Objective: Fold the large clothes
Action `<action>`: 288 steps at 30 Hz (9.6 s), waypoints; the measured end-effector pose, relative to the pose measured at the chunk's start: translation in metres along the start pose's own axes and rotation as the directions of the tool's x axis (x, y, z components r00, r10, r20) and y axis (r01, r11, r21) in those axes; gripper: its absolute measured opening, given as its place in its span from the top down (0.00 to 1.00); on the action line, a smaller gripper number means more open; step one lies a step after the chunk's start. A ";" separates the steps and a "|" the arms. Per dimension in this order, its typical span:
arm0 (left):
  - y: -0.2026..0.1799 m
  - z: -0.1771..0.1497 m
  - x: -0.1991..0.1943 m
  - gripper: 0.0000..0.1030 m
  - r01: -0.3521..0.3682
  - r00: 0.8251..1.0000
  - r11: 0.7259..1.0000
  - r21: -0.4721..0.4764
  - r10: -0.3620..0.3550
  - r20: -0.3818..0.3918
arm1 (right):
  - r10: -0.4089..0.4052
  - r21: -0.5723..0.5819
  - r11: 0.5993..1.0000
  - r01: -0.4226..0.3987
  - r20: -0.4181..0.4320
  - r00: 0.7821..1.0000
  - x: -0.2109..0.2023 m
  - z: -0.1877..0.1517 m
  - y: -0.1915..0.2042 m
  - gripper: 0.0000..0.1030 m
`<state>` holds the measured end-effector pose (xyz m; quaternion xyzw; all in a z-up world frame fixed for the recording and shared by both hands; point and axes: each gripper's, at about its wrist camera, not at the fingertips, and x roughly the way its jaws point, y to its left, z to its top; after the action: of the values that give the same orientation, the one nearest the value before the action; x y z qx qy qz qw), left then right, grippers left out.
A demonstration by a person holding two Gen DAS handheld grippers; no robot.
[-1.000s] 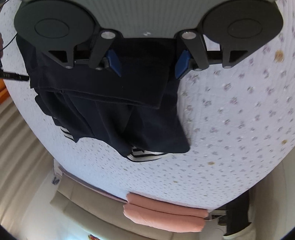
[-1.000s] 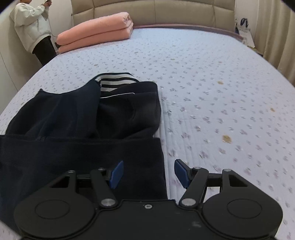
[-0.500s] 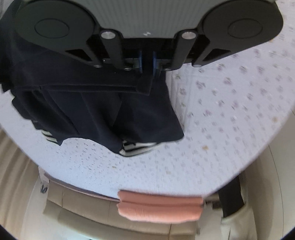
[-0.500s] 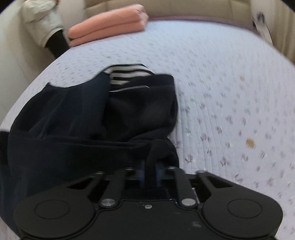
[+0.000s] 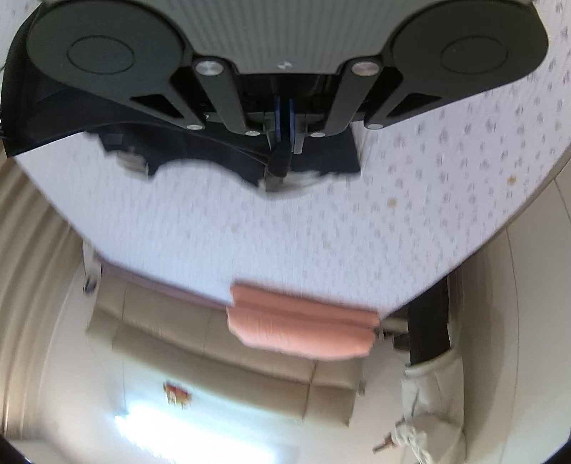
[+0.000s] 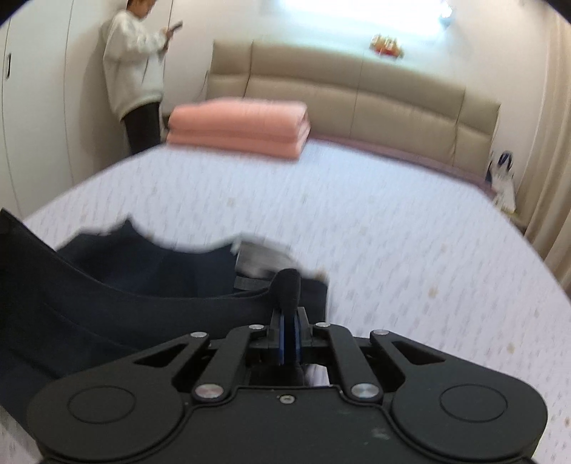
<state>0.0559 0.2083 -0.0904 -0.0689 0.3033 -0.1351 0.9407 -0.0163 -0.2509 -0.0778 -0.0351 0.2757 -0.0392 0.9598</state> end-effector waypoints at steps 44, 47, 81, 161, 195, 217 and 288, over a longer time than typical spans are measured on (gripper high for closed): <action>-0.007 -0.046 0.192 0.74 -0.216 0.962 0.972 0.094 0.229 -0.148 | 0.019 -0.155 0.986 -0.057 -0.237 0.971 0.226 -0.007 0.138 0.91; 0.001 -0.043 0.166 0.75 -0.229 0.959 0.972 0.061 0.236 -0.157 | 0.035 -0.134 0.988 -0.071 -0.257 0.966 0.226 -0.003 0.134 0.91; 0.101 -0.158 0.043 0.28 0.070 0.983 0.694 -0.716 -0.168 -0.067 | 0.038 -0.093 0.994 -0.063 -0.244 0.969 0.170 -0.030 0.192 0.89; -0.326 -0.156 0.147 0.87 0.490 0.824 0.853 0.179 -0.387 -0.413 | 0.283 0.321 0.927 -0.193 -0.265 0.922 0.254 -0.001 -0.117 0.83; -0.240 -0.100 0.095 0.82 0.332 0.929 0.925 0.188 -0.285 -0.238 | 0.271 0.066 0.962 -0.263 -0.304 0.913 0.103 -0.053 -0.086 1.00; -0.224 -0.123 0.080 0.78 0.319 0.922 0.926 0.203 -0.254 -0.291 | 0.406 -0.069 0.903 -0.424 -0.182 0.895 0.325 0.058 -0.009 0.42; -0.215 -0.073 0.128 0.32 0.215 0.943 0.972 0.092 -0.181 -0.280 | 0.266 0.311 0.932 -0.188 -0.231 0.936 0.174 -0.048 -0.116 0.23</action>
<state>0.0670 -0.0380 -0.1750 -0.0226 0.4114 -0.2555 0.8746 0.0986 -0.3850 -0.1996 0.1411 0.3973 0.0297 0.9063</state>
